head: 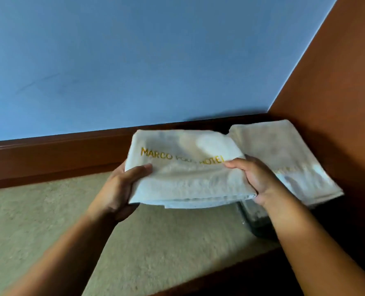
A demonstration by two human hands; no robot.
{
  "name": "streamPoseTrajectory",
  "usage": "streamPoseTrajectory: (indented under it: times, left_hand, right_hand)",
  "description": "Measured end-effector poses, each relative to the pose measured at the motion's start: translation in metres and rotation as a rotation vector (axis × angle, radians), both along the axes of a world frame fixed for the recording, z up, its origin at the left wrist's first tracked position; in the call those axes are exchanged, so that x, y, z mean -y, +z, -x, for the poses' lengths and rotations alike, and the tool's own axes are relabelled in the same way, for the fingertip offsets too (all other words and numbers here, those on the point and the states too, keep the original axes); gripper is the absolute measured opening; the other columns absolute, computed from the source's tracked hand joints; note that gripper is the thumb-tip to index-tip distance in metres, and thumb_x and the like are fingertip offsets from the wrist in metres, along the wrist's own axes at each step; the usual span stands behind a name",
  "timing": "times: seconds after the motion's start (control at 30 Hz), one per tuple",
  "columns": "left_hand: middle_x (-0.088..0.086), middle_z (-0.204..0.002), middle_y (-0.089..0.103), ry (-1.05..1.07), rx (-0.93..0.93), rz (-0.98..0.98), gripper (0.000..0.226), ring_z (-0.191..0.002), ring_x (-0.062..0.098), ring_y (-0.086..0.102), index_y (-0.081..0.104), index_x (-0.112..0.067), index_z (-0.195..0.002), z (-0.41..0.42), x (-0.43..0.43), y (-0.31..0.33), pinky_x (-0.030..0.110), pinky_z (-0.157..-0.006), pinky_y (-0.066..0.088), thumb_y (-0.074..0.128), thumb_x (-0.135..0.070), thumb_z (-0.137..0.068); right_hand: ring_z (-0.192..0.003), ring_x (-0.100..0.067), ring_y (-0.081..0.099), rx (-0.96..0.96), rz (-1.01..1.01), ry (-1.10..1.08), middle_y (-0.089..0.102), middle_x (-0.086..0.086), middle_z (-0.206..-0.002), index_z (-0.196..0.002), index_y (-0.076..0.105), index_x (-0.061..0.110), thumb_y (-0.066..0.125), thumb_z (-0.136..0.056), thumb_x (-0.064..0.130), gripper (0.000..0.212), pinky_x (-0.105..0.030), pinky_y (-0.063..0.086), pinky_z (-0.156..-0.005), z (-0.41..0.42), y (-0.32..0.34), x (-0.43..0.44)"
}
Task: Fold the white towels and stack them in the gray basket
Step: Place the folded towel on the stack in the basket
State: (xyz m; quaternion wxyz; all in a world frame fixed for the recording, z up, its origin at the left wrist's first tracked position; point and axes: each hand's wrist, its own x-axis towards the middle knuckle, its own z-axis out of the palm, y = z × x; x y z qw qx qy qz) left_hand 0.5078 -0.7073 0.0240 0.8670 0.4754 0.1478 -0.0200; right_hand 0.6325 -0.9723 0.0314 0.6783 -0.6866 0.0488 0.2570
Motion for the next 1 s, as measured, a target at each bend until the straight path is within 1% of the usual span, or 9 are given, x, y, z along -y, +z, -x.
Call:
streamPoseTrajectory:
  times: [0.1,0.27,0.43,0.57,0.63,0.73,0.83,0.9,1.0]
  left_hand:
    - [0.025,-0.119,0.069,-0.018,0.203,-0.059,0.045,-0.098,0.037,0.071,0.055,0.001,-0.133,-0.057,0.074,0.044,0.041,-0.075,0.061,0.059,0.000,-0.088]
    - [0.024,-0.126,0.067,-0.039,0.401,-0.078,0.043,-0.117,0.042,0.064,0.055,-0.001,-0.133,-0.134,0.195,0.072,0.052,-0.103,0.050,0.058,0.002,-0.091]
    - [0.018,-0.116,0.073,-0.106,0.147,-0.155,0.029,-0.111,0.042,0.067,0.067,-0.006,-0.121,-0.159,0.296,-0.011,0.048,-0.096,0.055,0.065,-0.007,-0.092]
    - [0.020,-0.107,0.075,-0.169,-0.243,-0.115,0.030,-0.102,0.039,0.072,0.070,0.000,-0.113,-0.145,0.319,-0.076,0.051,-0.094,0.056,0.074,-0.006,-0.084]
    - [0.019,-0.107,0.075,-0.210,-0.267,-0.119,0.040,-0.101,0.036,0.073,0.069,0.002,-0.118,-0.145,0.321,-0.079,0.053,-0.094,0.056,0.076,-0.010,-0.081]
    - [0.016,-0.107,0.076,-0.293,-0.202,-0.183,0.025,-0.098,0.033,0.073,0.069,-0.005,-0.115,-0.152,0.319,-0.068,0.053,-0.089,0.058,0.070,-0.007,-0.090]
    - [0.013,-0.132,0.062,-0.263,-0.173,-0.623,0.070,-0.115,0.025,0.062,0.052,-0.014,-0.132,-0.164,0.314,-0.060,0.049,-0.101,0.052,0.085,-0.039,-0.074]
    - [0.015,-0.153,0.025,-0.125,-0.166,-1.077,0.105,-0.140,0.028,0.030,0.018,-0.014,-0.156,-0.171,0.310,-0.054,0.044,-0.117,0.029,0.080,-0.046,-0.078]
    - [0.006,-0.167,-0.013,-0.082,0.066,-1.530,0.093,-0.154,0.030,-0.005,-0.001,-0.024,-0.161,-0.198,0.306,-0.041,0.046,-0.123,0.007,0.057,-0.052,-0.094]
  right_hand:
    - [-0.079,-0.029,0.072,0.254,-0.003,-0.132,0.073,-0.019,-0.095,-0.103,0.071,0.003,0.065,-0.081,0.000,0.022,-0.045,0.059,-0.075,-0.043,0.060,0.077]
    - [-0.075,-0.019,0.073,0.502,0.011,-0.290,0.076,-0.004,-0.088,-0.103,0.070,0.010,0.064,-0.085,-0.001,0.022,-0.032,0.060,-0.068,-0.107,0.106,0.188]
    - [-0.071,-0.017,0.067,0.336,0.359,-0.301,0.073,-0.002,-0.085,-0.099,0.071,0.013,0.066,-0.092,0.011,0.008,-0.023,0.055,-0.063,-0.143,0.025,0.274]
    - [-0.099,-0.027,0.067,0.193,0.755,-0.131,0.071,-0.011,-0.110,-0.118,0.065,0.008,0.064,-0.095,0.032,0.034,-0.038,0.054,-0.089,-0.140,-0.080,0.301]
    - [-0.111,-0.032,0.063,0.250,0.778,-0.216,0.066,-0.015,-0.121,-0.127,0.061,0.005,0.063,-0.095,0.034,0.042,-0.039,0.049,-0.096,-0.142,-0.094,0.298]
    - [-0.115,-0.036,0.059,0.386,0.910,-0.292,0.062,-0.018,-0.128,-0.135,0.056,0.006,0.065,-0.093,0.029,0.048,-0.040,0.047,-0.097,-0.139,-0.076,0.289]
    - [-0.126,-0.037,0.048,0.492,1.288,-0.208,0.049,-0.017,-0.140,-0.145,0.045,0.015,0.067,-0.087,0.027,0.064,-0.045,0.041,-0.103,-0.130,-0.059,0.277]
    - [-0.128,-0.038,0.044,0.671,1.329,-0.217,0.044,-0.017,-0.141,-0.148,0.043,0.018,0.066,-0.081,0.023,0.071,-0.049,0.041,-0.104,-0.124,-0.055,0.264]
    - [-0.141,-0.037,0.032,0.798,1.182,-0.129,0.038,-0.017,-0.152,-0.149,0.042,0.022,0.056,-0.086,0.040,0.067,-0.055,0.032,-0.113,-0.130,-0.067,0.248]
